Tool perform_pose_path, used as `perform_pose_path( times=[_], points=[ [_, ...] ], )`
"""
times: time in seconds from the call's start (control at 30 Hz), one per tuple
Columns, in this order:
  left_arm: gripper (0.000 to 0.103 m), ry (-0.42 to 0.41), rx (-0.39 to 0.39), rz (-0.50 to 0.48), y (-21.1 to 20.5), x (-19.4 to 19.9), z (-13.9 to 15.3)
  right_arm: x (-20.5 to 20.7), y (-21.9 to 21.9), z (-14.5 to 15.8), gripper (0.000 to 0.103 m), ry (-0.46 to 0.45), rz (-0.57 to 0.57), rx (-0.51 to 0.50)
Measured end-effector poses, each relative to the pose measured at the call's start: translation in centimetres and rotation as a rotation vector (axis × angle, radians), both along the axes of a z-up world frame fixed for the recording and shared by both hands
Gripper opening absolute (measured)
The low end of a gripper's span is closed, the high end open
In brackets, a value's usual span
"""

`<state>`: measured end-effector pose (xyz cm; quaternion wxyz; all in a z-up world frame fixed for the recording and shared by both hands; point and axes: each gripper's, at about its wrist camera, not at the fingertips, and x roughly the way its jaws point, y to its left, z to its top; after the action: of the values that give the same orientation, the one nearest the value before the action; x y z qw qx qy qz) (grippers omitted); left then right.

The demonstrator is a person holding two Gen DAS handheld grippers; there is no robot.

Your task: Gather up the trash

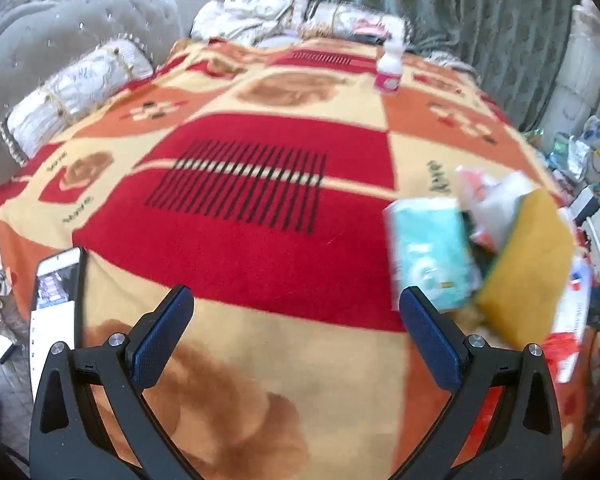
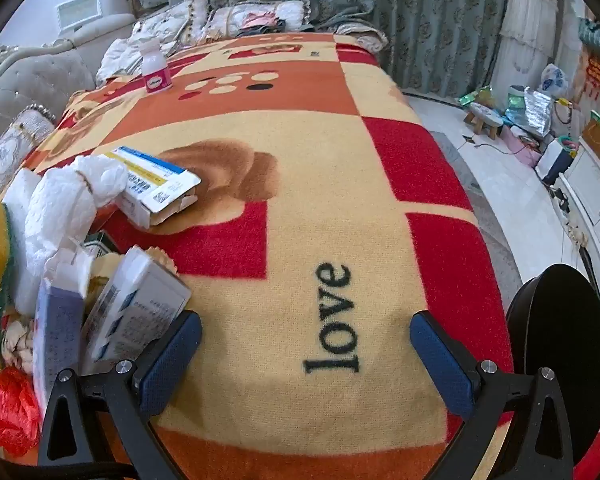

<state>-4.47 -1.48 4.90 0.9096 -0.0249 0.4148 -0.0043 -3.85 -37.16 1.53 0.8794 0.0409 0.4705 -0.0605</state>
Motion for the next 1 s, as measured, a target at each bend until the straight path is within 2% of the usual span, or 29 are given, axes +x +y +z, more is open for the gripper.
perform_pose_path(
  times=[0.1,0.2,0.5,0.7,1.0],
  points=[
    [0.102,-0.033,-0.012,-0.034,-1.2,-1.0,1.6,-0.6,-0.1,0.4,0.103,0.048,0.019,0.011],
    [0.102,-0.054,-0.029,-0.064,-2.4,-1.5,2.8,-2.0,-0.4,1.1,0.103,0.021,0.003,0.017],
    [0.102,-0.126,-0.061,-0.124,-5.6,-2.8,5.3,-5.5,1.6,8.0,0.103,-0.19,0.018,0.014],
    [0.102,-0.173,-0.054,-0.144,-7.3,-3.4,6.7,-6.5,3.3,11.2,0.103,-0.321,0.006,0.02],
    [0.102,-0.21,-0.076,-0.138,-8.0,-3.5,7.9,-7.3,5.0,13.4,0.103,-0.405,0.055,-0.004]
  ],
)
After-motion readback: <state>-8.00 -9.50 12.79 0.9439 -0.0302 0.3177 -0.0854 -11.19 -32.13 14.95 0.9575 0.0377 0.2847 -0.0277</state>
